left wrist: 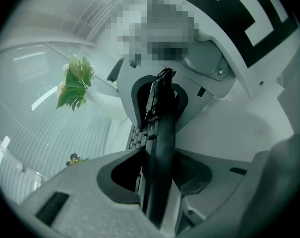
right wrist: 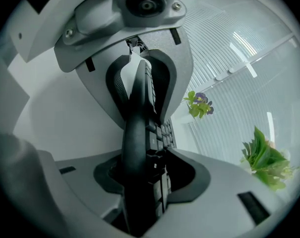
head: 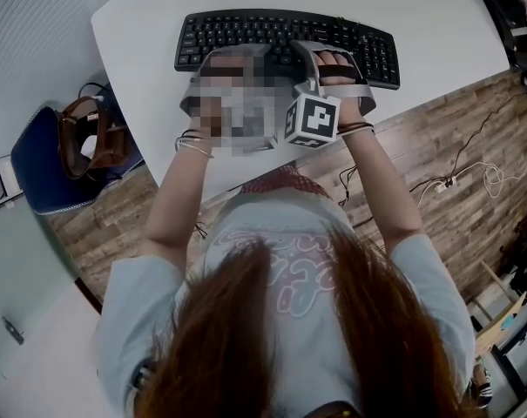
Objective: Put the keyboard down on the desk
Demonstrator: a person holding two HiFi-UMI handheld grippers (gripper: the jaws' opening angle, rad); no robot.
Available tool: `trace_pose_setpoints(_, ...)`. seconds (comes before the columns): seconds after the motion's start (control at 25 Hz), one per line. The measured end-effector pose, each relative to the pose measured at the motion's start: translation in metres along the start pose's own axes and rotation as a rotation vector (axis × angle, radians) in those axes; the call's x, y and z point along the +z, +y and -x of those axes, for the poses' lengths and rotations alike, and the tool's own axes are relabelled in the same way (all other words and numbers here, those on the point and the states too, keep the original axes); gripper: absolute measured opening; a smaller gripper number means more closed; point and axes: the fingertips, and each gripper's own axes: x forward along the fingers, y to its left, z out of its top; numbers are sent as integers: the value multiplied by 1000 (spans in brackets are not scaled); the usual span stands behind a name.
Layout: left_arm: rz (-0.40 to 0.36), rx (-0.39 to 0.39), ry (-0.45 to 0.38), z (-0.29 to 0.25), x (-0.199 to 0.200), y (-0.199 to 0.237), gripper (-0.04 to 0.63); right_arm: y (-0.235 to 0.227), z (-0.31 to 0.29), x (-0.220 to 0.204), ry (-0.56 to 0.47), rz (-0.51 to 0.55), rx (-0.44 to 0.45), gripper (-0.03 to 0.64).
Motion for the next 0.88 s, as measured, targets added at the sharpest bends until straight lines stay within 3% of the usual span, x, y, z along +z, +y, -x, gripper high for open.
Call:
trace_pose_setpoints(0.48,58,-98,-9,6,3,-8,172,6,7,3,11,-9,97,229)
trace_pose_setpoints(0.88,73,-126,-10,8,7,-14,190,13,14,1,-4,-47,131,233)
